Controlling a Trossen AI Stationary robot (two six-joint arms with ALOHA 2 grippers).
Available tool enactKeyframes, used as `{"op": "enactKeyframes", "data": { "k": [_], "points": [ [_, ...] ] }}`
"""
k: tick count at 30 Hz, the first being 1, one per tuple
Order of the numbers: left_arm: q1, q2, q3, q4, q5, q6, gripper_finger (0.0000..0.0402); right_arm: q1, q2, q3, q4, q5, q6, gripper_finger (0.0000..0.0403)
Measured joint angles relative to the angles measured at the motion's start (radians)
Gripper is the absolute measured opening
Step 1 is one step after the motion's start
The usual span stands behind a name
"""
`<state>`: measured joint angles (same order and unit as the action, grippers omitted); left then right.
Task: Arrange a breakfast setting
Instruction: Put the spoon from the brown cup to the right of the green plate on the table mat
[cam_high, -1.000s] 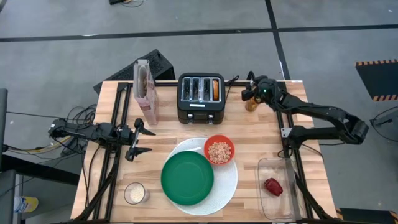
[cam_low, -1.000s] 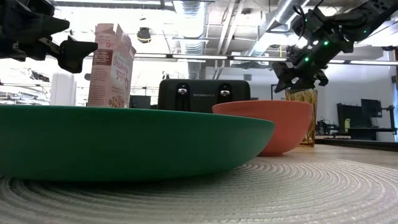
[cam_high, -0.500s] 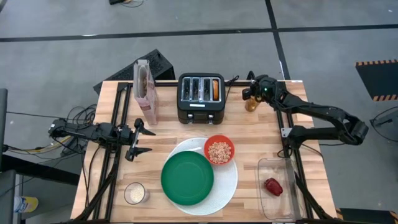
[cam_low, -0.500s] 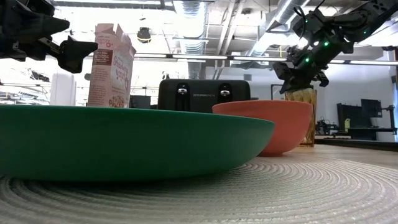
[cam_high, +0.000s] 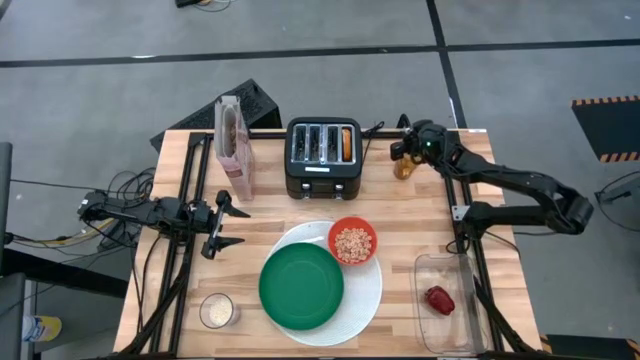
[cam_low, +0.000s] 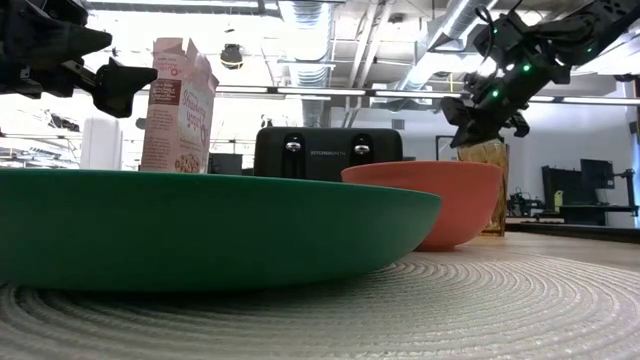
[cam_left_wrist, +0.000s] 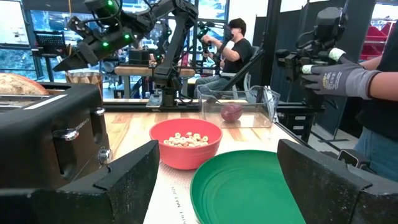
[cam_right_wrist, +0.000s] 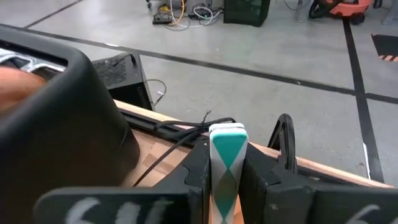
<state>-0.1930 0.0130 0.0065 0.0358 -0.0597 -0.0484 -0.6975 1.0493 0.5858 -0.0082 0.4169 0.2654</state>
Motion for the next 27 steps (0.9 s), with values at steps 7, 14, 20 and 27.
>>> {"op": "enactKeyframes", "data": {
  "k": [7,14,20,27],
  "points": [
    [0.0,0.0,0.0,0.0,0.0,0.0,0.0311,0.0,-0.074,0.0,0.0,0.007,-0.012,0.007],
    [0.0,0.0,0.0,0.0,0.0,0.0,0.0311,0.0,-0.186,0.0,0.0,0.007,-0.012,0.0069],
    [0.0,0.0,0.0,0.0,0.0,0.0,0.0311,0.0,-0.278,0.0,-0.001,0.007,-0.012,0.0069],
    [0.0,0.0,0.0,0.0,0.0,0.0,0.0311,0.0,-0.38,0.0,-0.001,0.006,-0.012,0.0069]
  ]
}}
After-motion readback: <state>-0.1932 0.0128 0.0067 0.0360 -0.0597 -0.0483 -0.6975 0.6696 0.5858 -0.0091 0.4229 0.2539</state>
